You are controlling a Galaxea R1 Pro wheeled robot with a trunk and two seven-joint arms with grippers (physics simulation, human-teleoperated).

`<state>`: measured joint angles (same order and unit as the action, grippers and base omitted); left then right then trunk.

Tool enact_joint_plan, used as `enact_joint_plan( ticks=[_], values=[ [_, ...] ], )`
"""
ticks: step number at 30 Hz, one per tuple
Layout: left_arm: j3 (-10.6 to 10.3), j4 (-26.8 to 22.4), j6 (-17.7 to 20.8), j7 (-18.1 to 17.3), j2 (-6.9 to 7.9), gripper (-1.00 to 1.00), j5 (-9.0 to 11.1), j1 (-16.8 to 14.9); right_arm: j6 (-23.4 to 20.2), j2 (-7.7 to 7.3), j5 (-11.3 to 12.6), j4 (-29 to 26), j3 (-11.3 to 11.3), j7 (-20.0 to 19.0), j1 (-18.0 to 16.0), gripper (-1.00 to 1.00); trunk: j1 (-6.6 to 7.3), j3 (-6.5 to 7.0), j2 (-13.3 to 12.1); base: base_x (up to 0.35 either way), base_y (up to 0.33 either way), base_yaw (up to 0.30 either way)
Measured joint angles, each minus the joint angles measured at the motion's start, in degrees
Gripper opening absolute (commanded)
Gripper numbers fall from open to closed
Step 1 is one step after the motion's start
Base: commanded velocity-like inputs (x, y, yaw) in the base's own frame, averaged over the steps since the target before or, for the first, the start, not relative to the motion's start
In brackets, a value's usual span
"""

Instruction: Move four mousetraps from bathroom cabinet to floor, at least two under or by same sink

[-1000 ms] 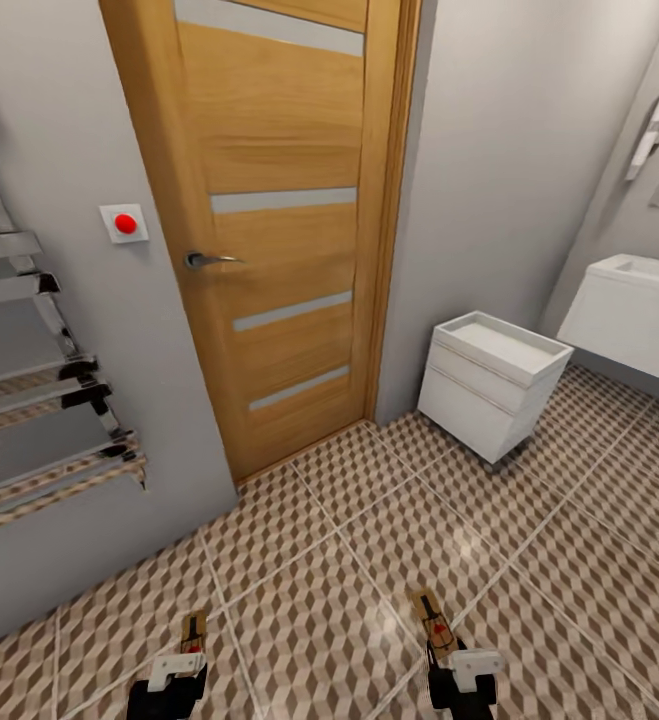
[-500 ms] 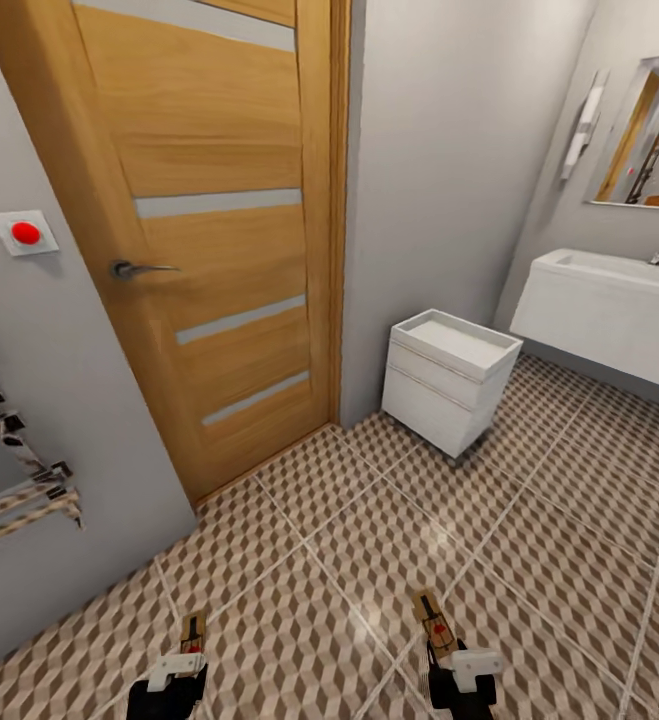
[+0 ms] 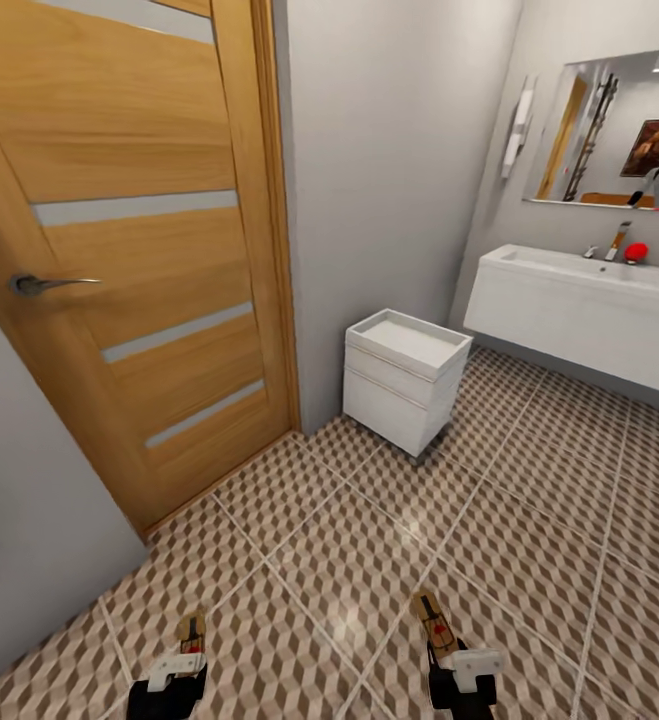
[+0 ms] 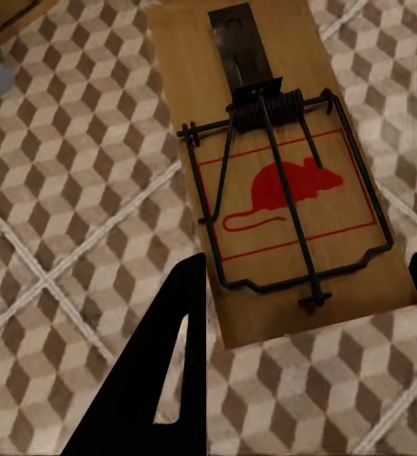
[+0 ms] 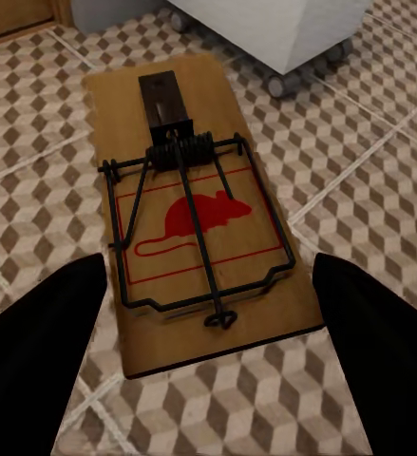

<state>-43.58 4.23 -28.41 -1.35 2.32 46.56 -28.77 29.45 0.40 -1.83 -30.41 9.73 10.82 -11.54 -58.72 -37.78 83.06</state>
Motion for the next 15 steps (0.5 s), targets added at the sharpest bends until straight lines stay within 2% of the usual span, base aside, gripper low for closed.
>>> enact_joint_plan(
  ticks=[15],
  values=[
    [0.02,0.00,0.00,0.00,0.00,-1.00,0.01,0.03,0.00,0.05,0.00,0.02,0.00,0.00,0.00,-1.00,0.00,0.00,0.00,0.149,-0.138,-0.220]
  ],
)
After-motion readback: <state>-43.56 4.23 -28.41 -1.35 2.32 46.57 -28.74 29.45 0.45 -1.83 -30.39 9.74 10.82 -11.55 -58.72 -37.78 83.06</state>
